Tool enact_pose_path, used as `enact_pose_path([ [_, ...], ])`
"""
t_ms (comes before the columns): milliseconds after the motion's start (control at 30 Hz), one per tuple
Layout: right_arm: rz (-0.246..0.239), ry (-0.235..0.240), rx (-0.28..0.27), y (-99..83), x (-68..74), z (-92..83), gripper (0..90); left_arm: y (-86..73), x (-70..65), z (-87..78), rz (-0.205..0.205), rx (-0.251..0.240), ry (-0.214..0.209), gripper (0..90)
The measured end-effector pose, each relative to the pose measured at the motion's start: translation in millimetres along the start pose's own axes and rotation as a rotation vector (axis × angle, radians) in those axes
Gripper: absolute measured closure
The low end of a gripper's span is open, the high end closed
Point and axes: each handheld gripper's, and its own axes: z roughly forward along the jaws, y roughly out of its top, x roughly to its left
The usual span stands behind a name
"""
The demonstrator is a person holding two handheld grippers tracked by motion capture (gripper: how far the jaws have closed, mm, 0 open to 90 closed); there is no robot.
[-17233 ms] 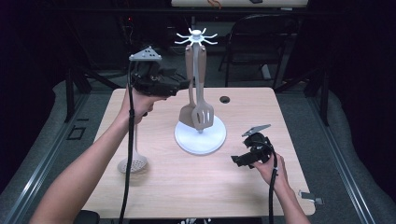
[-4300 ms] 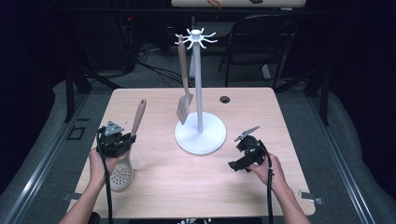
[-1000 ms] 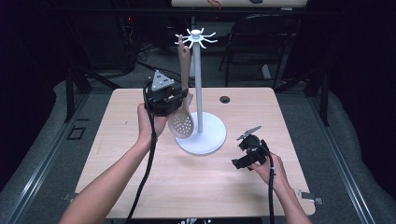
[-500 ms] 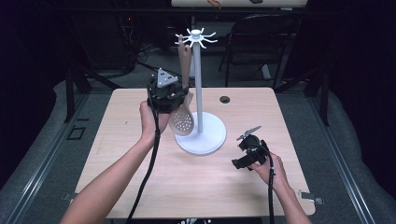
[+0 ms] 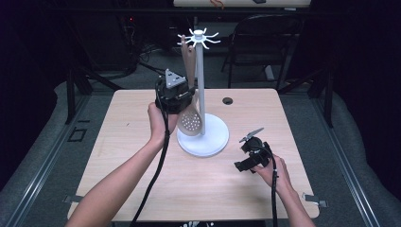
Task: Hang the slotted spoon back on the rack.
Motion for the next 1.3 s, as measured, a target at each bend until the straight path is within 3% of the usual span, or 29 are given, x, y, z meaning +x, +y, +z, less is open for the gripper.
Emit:
enact_pose_path([
  [467,0.0,0.0,0.008,-0.1,0.2,0.0,10.9,2.8,-4.9,5.0,-0.013,-0.029,0.007,71.7],
  [833,-0.001,-0.006,0.006,-0.2,-0.4,0.4,10.9,-5.0,3.9,-9.0,0.004,-0.012,-0.016,43.0],
  [1033,0.01,-0.002,0.003,-0.5,-0.2,0.6,10.9,-16.2,13.2,-28.3,0.028,0.001,-0.039,29.4],
  [1300,0.005,0.004,0.011,-0.3,-0.7,0.5,11.0,-38.0,25.7,-48.7,0.068,0.069,-0.04,20.1],
])
